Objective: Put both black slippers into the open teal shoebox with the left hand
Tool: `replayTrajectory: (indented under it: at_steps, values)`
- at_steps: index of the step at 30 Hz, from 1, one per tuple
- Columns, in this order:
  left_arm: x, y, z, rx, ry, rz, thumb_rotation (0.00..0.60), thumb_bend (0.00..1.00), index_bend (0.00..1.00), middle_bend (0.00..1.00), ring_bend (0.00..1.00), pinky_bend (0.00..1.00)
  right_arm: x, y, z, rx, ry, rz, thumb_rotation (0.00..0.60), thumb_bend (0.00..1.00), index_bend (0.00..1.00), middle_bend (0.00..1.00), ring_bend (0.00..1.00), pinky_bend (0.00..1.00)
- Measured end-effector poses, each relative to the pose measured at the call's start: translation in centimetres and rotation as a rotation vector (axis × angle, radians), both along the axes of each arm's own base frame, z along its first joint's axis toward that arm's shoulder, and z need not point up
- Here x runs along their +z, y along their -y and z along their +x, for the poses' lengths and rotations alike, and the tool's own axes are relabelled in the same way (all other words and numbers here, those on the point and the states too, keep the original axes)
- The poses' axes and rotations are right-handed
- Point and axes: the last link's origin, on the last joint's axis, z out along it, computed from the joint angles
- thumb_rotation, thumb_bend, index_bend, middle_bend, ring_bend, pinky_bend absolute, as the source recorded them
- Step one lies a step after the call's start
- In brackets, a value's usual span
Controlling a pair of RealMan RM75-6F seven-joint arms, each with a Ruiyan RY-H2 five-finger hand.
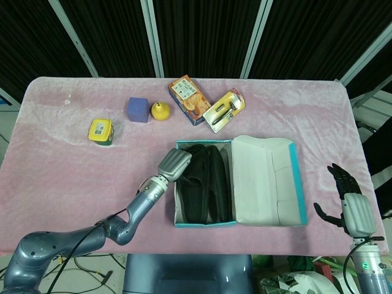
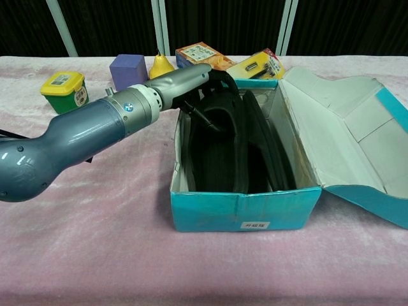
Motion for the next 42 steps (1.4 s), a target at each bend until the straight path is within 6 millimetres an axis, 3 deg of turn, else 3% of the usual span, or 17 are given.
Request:
replayTrajectory:
  at_steps: [6, 9, 14, 28, 32, 35, 42]
  values:
    - [0.4, 0.2, 0.2, 0.036, -0.039, -0.034, 0.237, 0.00, 0.04, 0.08, 0.03, 0.21, 0.0, -0.1, -0.1, -0.005, 0.002, 0.000, 0.600, 0.22, 0.00, 0.02, 0.00, 0.09]
    - [0.9, 0.4, 0.4, 0.042, -0.034, -0.042, 0.187, 0.00, 0.01, 0.03, 0.00, 0.11, -0.1, -0.1, -0.1, -0.005, 0.003, 0.003, 0.600, 0.22, 0.00, 0.02, 0.00, 0.09]
    - [1.7, 0.3, 0.4, 0.037, -0.031, -0.032, 0.135, 0.00, 0.00, 0.00, 0.00, 0.03, -0.1, 0.1, -0.1, -0.001, 0.003, 0.003, 0.600, 0.23, 0.00, 0.02, 0.00, 0.09]
    - [3.3, 0.7, 0.3, -0.025, -0.087, 0.006, 0.079, 0.00, 0.01, 0.00, 0.00, 0.00, -0.2, 0.2, 0.0, 0.002, 0.005, 0.007, 0.600, 0.22, 0.00, 0.02, 0.00, 0.09]
    - [3.9, 1.0, 0.6, -0.062, -0.069, 0.029, 0.011, 0.00, 0.11, 0.09, 0.02, 0.04, -0.1, 0.2, 0.0, 0.002, 0.005, 0.005, 0.600, 0.22, 0.00, 0.02, 0.00, 0.09]
    - [4.4, 1.3, 0.7, -0.097, -0.060, 0.059, 0.000, 0.00, 0.18, 0.17, 0.04, 0.07, -0.1, 0.1, 0.0, 0.003, 0.005, 0.005, 0.600, 0.22, 0.00, 0.02, 0.00, 0.09]
    - [4.5, 2.5, 0.4, -0.158, -0.062, 0.096, 0.000, 0.00, 0.22, 0.22, 0.06, 0.08, -0.3, 0.2, 0.0, 0.006, 0.006, 0.010, 0.600, 0.22, 0.00, 0.02, 0.00, 0.09]
